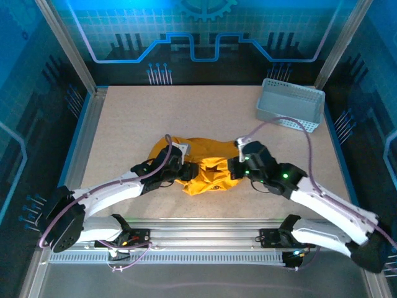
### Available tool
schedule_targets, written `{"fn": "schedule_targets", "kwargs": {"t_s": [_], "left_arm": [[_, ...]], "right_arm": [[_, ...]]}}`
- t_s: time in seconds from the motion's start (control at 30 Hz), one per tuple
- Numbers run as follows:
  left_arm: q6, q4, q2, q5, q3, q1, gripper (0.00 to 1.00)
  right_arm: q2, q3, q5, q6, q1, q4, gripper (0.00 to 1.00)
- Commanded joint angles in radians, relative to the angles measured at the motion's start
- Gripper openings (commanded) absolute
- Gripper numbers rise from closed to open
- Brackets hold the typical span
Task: Fold the inside-out t-shirt
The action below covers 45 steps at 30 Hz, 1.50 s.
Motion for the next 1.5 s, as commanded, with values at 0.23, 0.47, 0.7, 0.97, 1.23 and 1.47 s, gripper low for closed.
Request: {"fn": "schedule_targets", "kwargs": {"t_s": [0.23,0.47,0.7,0.97,1.23,1.47], "left_arm": [[0.083,-0.213,-0.006,-0.319,0.145,-0.152,0.66],[0.131,-0.208,-0.055,-0.399,0.153,-0.3,0.72],[0.158,-0.225,0.185,-0.41,0.275,-0.322,0.66],[0.129,-0.245,0.324,-0.489,0.38,-0.285,0.63],[0.144,-0.237,0.333,-0.492,0.396,-0.274,0.19],[0.2,-0.159,0.19,-0.335,0.298,-0.282,0.04]], "right_arm": [[-0.004,-0.143,-0.236,0.112,-0.144,0.15,0.0],[0.059,-0.093,-0.206,0.081,-0.137,0.146,0.0],[0.037,-0.052,-0.211,0.079,-0.112,0.125,0.0],[-0.005,-0.032,-0.215,0.07,-0.088,0.065,0.0],[0.014,-0.026,-0.11,0.071,-0.076,0.028,0.0],[0.128,0.042,-0.011,0.04,-0.109,0.002,0.0]]}}
